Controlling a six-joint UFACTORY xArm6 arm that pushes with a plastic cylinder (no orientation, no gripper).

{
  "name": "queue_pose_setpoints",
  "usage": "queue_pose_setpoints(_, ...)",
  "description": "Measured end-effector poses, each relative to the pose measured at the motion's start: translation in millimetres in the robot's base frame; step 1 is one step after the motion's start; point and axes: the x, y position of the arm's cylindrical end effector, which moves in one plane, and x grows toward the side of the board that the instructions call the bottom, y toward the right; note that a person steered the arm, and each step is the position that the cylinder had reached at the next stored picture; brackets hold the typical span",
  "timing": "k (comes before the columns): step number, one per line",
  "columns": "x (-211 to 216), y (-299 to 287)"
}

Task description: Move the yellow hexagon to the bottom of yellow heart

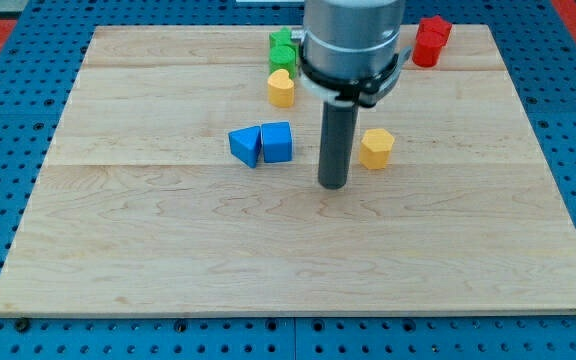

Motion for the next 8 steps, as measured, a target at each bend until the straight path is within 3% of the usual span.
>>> queue_pose_setpoints(2, -17.0, -32.3)
queue_pose_setpoints(4, -28.4, 112.4)
queue_pose_setpoints(5, -51.0, 83.5)
queue_pose_setpoints(7, -31.4, 63.7)
queue_pose_setpoints(8, -56.6, 23.5)
